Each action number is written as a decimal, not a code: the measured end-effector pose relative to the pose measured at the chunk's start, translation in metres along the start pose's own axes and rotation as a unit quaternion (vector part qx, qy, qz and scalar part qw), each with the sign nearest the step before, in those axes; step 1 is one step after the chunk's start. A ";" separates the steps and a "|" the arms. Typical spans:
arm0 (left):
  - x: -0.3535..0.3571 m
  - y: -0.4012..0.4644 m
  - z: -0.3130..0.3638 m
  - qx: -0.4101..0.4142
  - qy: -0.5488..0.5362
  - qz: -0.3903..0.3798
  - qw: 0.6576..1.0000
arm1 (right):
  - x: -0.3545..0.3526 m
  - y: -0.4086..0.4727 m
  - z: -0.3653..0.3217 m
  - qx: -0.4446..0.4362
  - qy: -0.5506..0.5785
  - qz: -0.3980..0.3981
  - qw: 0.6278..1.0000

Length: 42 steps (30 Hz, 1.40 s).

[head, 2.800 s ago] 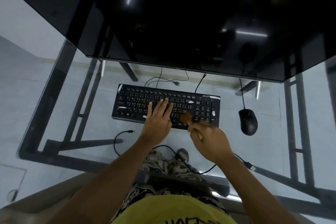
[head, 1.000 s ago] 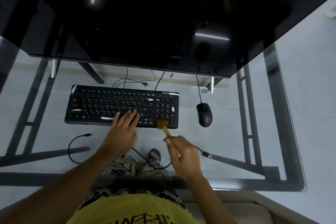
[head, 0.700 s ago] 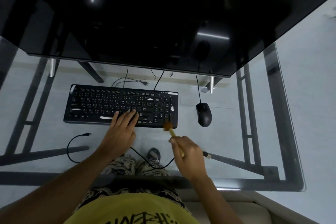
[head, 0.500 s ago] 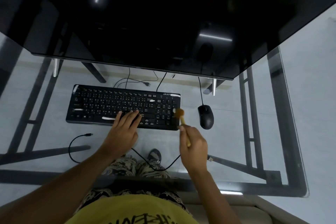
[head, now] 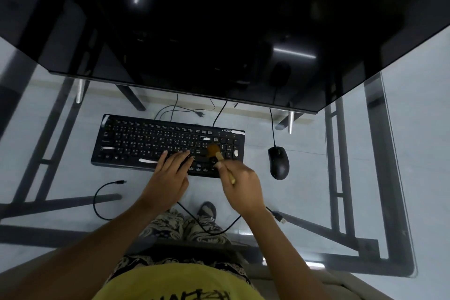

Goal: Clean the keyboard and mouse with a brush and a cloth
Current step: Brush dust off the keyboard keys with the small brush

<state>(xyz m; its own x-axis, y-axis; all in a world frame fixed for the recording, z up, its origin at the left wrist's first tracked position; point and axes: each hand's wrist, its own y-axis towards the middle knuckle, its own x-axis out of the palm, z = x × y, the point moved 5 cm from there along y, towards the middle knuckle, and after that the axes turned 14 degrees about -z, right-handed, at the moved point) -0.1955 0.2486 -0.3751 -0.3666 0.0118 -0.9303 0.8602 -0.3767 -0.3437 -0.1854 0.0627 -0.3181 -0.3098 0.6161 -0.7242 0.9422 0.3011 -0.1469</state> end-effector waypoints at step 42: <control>0.007 -0.010 -0.010 0.013 -0.014 -0.001 1.000 | -0.032 0.080 -0.021 0.005 -0.023 0.011 1.000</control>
<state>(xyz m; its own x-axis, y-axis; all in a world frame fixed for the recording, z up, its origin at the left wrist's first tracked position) -0.2032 0.2621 -0.3790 -0.3774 -0.0129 -0.9260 0.8506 -0.4001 -0.3411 -0.1033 0.0824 -0.2929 -0.2830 0.5887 -0.7572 0.9501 0.2802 -0.1373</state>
